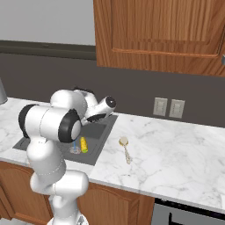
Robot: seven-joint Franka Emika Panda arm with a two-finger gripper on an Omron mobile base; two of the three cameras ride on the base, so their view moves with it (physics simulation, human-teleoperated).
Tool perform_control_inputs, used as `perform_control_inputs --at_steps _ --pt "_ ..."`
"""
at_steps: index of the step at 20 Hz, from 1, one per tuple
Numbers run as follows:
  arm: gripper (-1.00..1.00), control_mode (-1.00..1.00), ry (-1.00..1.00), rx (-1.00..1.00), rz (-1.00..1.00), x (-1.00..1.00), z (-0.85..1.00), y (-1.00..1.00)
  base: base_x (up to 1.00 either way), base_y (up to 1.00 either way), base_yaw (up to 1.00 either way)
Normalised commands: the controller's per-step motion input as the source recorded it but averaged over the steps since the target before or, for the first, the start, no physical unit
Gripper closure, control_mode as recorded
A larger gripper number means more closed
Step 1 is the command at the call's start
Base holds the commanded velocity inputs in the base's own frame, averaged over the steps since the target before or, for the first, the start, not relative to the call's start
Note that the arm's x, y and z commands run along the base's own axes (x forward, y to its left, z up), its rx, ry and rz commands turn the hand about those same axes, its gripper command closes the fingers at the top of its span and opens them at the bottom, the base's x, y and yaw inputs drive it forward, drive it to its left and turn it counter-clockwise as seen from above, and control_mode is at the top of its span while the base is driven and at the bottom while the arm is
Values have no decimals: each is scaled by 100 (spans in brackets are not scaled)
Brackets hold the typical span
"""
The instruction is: Turn on the sink faucet. Then move the corn from the counter to the sink. Turn off the sink. Move the vegetable from the sink to the pot next to the stove. Finally move the pot to the front right burner.
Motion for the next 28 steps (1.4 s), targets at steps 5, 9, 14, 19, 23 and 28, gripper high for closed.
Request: perform_control_inputs --at_steps 5,9,14,19,23,28 --pt "-100 -100 -11 1 9 46 -9 8 0 0 0" --pt "-100 -100 -11 2 9 53 -11 6 0 0 0" --pt "-100 -100 -8 2 9 47 -8 3 0 0 0" --pt "-100 -100 0 0 8 21 -4 0 0 0 0" --pt "-100 -100 0 2 5 36 0 5 0 0 0" --pt "-100 -100 0 1 6 32 0 17 0 0 0"
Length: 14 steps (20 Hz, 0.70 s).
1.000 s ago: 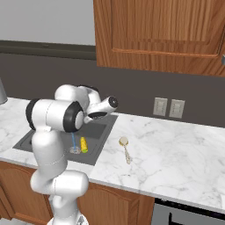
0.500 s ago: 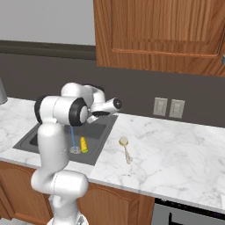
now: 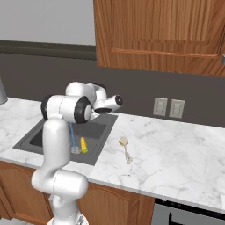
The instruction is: Turn on the sink faucet. Then move the corn from the counter to the sink. Turn off the sink. Move the vegetable from the sink to the pot next to the stove. Finally move the pot to the front right burner.
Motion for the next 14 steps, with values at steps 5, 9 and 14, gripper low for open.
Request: perform_control_inputs --at_steps 5,9,14 --pt "-100 -100 0 0 6 26 -4 27 0 0 0" --pt "-100 -100 0 0 6 29 -10 21 0 0 0" --pt "-100 -100 -3 0 6 23 -25 9 0 0 0"
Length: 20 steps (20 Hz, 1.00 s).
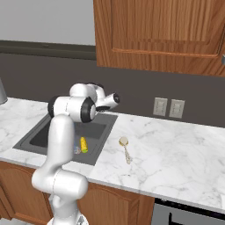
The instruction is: Turn on the sink faucet. Then move the corn from the counter to the sink. Turn off the sink. Move the vegetable from the sink to the pot next to the stove. Finally move the pot to the front right burner.
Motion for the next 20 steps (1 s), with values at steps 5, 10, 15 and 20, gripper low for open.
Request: perform_control_inputs --at_steps 5,10,15,20 --pt "-100 -100 -6 0 7 19 -18 0 0 0 0" --pt "-100 -100 -4 2 8 2 0 1 0 0 0" --pt "-100 -100 0 0 7 5 0 8 0 0 0" --pt "-100 -100 0 0 3 0 7 24 0 0 0"
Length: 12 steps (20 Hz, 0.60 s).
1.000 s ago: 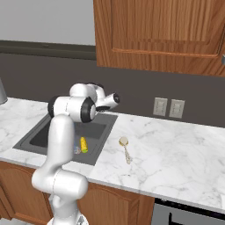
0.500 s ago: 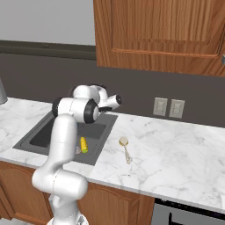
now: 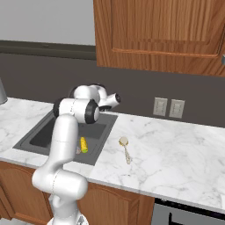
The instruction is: Turn on the sink faucet. Then move the corn from the counter to the sink. Turn off the sink. Move the vegetable from the sink to the pot next to the stove. Finally move the pot to the front right burner.
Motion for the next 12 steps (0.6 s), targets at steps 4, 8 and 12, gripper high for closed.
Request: perform_control_inputs --at_steps 4,8,12 --pt "-100 -100 2 0 3 1 4 28 0 0 0" --pt "-100 -100 3 0 3 6 0 28 0 0 0" --pt "-100 -100 2 0 3 7 0 27 0 0 0"
